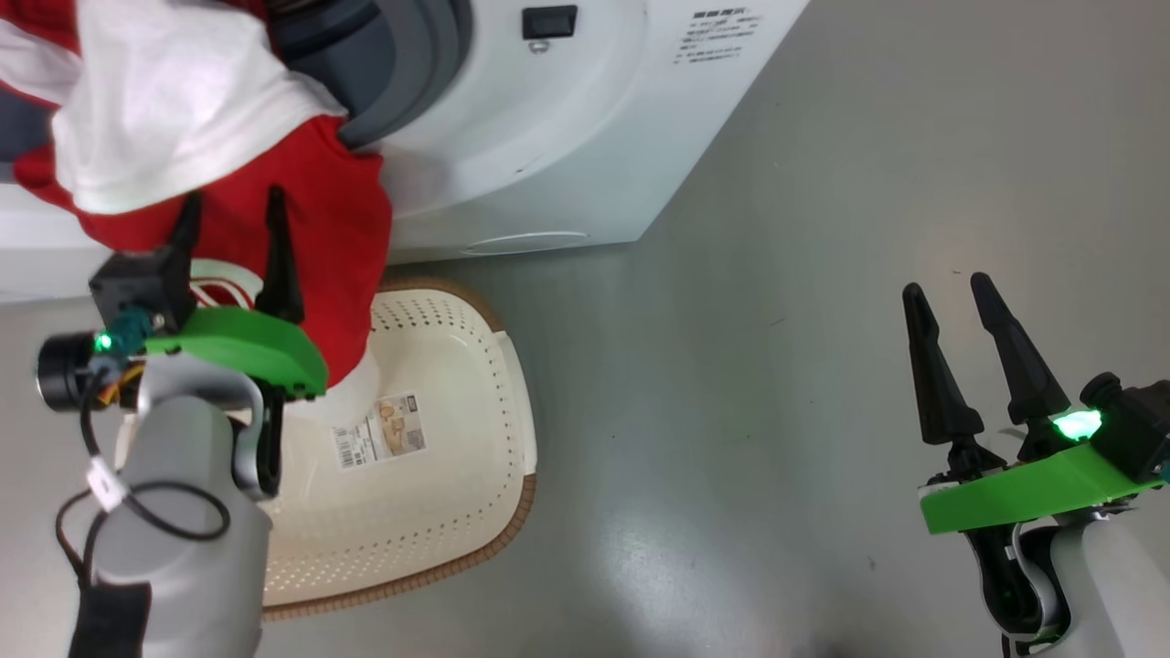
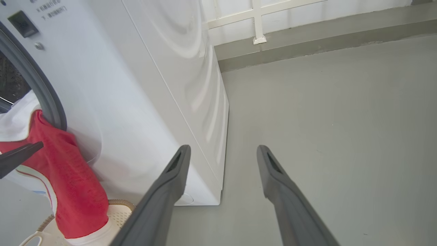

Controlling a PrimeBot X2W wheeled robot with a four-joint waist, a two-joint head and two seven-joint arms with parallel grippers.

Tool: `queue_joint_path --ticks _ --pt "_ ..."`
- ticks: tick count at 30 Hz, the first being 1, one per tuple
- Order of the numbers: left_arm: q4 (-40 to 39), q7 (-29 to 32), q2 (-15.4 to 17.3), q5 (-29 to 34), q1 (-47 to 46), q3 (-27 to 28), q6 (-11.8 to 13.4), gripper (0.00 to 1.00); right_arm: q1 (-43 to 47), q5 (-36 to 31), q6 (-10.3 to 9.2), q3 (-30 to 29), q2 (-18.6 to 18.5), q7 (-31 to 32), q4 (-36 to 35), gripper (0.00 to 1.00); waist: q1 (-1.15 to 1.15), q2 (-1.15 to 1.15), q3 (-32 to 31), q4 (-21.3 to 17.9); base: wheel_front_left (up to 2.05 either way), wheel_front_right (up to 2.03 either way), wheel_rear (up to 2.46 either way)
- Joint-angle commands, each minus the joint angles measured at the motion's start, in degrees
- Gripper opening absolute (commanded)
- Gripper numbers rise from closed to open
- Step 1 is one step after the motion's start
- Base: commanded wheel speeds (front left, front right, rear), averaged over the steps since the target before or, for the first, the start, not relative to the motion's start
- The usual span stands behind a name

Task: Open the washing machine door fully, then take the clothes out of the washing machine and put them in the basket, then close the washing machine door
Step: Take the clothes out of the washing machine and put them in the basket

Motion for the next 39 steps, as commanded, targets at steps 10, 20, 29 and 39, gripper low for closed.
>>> queue_joint_path --ticks 10,20,29,39 --pt "2.9 -0.3 2.4 1.1 -3.6 3.1 -0.7 0.42 0.2 0.3 0.37 1.4 -0.2 -0.4 -1.2 1.0 0.0 0.0 0.3 -0.8 0.0 0.0 0.0" --pt "2.4 -0.3 1.5 1.4 -2.5 4.5 -1.8 0.0 0.5 0.2 0.37 1.0 -0.3 -0.4 -1.3 1.0 0.0 0.0 -0.1 -0.1 0.0 0.0 0.0" --pt "-0.4 -0.3 0.1 1.2 3.6 5.0 -2.5 0.0 0.9 0.1 0.37 0.8 -0.4 -0.4 -1.4 1.0 0.0 0.0 -0.7 0.8 0.0 0.0 0.0" --pt "0.6 -0.3 -0.4 -2.1 10.8 1.4 -2.7 0.0 0.8 0.1 0.37 0.7 -0.8 -0.4 -1.5 1.0 0.0 0.0 -0.5 1.6 0.0 0.0 0.0"
